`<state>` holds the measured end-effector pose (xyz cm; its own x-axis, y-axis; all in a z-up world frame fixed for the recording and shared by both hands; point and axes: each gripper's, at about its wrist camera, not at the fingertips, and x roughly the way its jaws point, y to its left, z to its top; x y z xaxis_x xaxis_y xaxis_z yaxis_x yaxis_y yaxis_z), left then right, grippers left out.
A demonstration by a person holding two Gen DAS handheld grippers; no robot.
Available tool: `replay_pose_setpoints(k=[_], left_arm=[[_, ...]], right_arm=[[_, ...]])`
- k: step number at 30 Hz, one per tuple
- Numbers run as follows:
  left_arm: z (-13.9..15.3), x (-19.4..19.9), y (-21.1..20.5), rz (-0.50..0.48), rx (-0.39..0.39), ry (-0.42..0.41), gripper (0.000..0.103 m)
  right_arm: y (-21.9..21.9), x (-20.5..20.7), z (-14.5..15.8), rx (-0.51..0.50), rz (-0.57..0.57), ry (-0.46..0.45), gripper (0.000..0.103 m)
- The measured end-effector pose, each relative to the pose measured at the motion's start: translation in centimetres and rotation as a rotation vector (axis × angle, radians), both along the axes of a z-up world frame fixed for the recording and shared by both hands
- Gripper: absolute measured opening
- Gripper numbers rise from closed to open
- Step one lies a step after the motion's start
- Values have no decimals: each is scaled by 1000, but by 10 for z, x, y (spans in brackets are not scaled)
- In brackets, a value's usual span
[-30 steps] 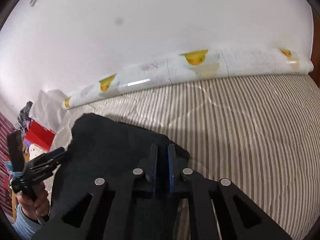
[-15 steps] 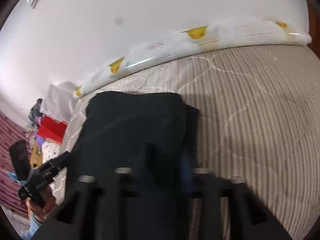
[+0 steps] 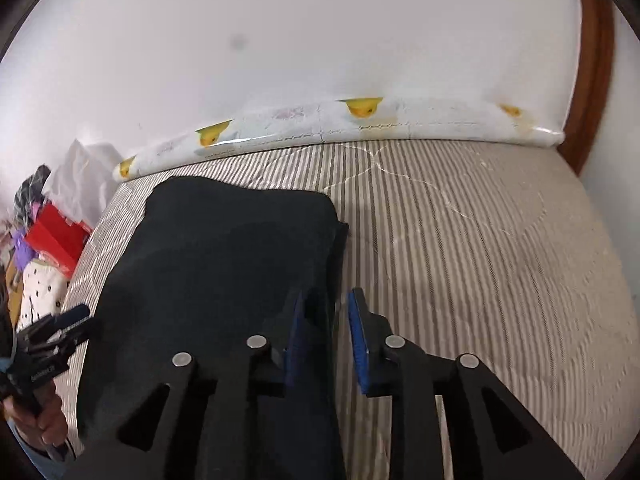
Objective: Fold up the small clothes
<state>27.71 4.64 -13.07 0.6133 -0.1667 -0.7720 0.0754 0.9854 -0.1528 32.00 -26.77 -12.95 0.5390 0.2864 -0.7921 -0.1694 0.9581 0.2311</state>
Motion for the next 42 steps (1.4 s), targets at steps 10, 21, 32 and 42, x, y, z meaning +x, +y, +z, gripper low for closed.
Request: replay_pose_setpoints(k=[10,21,32,42], left_arm=[[1,-39,-7,-1,16,17,56],[0,-74,-2,25,-22,40,66],[25,-123,-15,2,21,17,77],[70,-181,-28,50,86,-94,94]], right_arm=[[4,-72,-13,-74,-7,-23,33],[-5,-108,-15,-137,-74,-6,33],[-23,-155,18,-107,-148,15,43],[-24,-229,83,-99,-202,-135,75]])
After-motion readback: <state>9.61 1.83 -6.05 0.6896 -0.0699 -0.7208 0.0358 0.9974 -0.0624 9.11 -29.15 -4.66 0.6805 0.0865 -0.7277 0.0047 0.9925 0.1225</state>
